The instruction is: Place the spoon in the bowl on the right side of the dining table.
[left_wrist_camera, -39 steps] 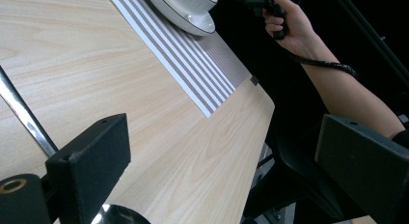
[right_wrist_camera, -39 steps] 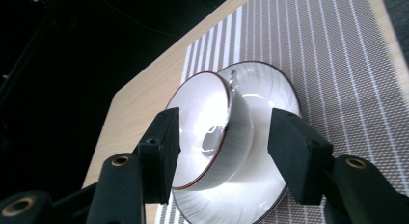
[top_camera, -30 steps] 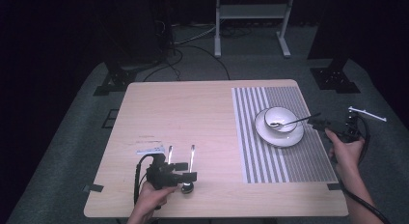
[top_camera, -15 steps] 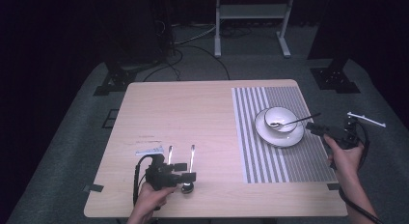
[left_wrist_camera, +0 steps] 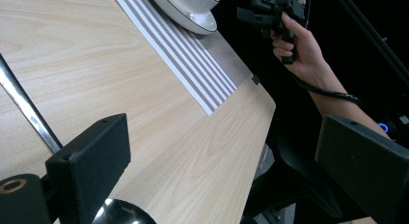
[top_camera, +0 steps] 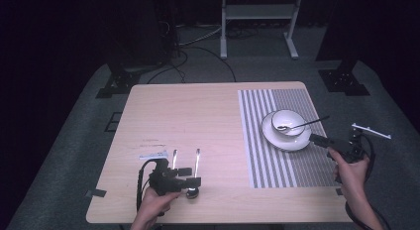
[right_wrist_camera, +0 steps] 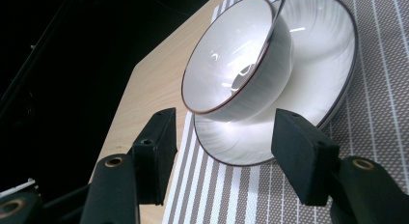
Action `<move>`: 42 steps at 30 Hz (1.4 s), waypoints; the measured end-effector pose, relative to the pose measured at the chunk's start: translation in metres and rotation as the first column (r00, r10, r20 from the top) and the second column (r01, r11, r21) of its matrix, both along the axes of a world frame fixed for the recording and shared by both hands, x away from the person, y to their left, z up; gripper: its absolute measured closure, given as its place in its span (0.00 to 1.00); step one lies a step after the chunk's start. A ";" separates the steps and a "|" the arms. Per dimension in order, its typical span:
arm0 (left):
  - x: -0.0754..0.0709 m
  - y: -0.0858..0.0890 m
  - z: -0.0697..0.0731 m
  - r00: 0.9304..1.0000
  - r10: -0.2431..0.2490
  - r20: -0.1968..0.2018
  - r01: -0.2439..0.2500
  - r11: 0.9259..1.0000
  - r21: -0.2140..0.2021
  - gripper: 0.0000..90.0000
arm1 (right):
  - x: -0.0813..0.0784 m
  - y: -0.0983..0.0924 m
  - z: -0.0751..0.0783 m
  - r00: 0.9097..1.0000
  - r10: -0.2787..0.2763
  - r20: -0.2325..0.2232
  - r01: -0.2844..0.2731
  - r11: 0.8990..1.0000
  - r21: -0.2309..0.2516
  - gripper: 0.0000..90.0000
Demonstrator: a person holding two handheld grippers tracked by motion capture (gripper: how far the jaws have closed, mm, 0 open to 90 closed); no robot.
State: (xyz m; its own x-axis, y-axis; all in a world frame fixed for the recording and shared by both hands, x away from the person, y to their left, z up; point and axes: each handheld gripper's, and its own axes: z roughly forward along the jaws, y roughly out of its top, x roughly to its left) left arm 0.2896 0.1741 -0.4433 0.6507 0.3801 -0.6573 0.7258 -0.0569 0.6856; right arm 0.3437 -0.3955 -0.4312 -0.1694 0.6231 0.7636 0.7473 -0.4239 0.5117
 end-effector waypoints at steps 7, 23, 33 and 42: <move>0.000 0.001 0.001 1.000 0.001 0.003 -0.001 1.000 0.001 0.04 | -0.009 0.006 0.001 1.000 0.020 0.011 -0.020 1.000 0.000 0.45; -0.001 0.004 0.002 1.000 0.004 0.008 -0.004 1.000 0.001 0.04 | -0.020 0.032 -0.001 0.995 0.097 0.027 -0.097 0.995 -0.016 0.44; -0.001 0.004 0.002 1.000 0.010 0.012 -0.010 1.000 0.003 0.04 | -0.027 0.045 -0.003 0.989 0.141 0.036 -0.140 0.990 -0.023 0.43; -0.002 0.007 0.004 1.000 0.014 0.015 -0.014 1.000 0.001 0.04 | -0.034 0.061 -0.006 0.983 0.180 0.041 -0.179 0.983 -0.030 0.43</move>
State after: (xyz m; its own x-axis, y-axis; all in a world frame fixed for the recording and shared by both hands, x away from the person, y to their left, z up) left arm 0.2880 0.1807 -0.4396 0.6551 0.3903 -0.6469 0.7161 -0.0476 0.6964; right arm 0.3101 -0.3349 -0.4370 -0.3128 0.5990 0.7371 0.7871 -0.2708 0.5541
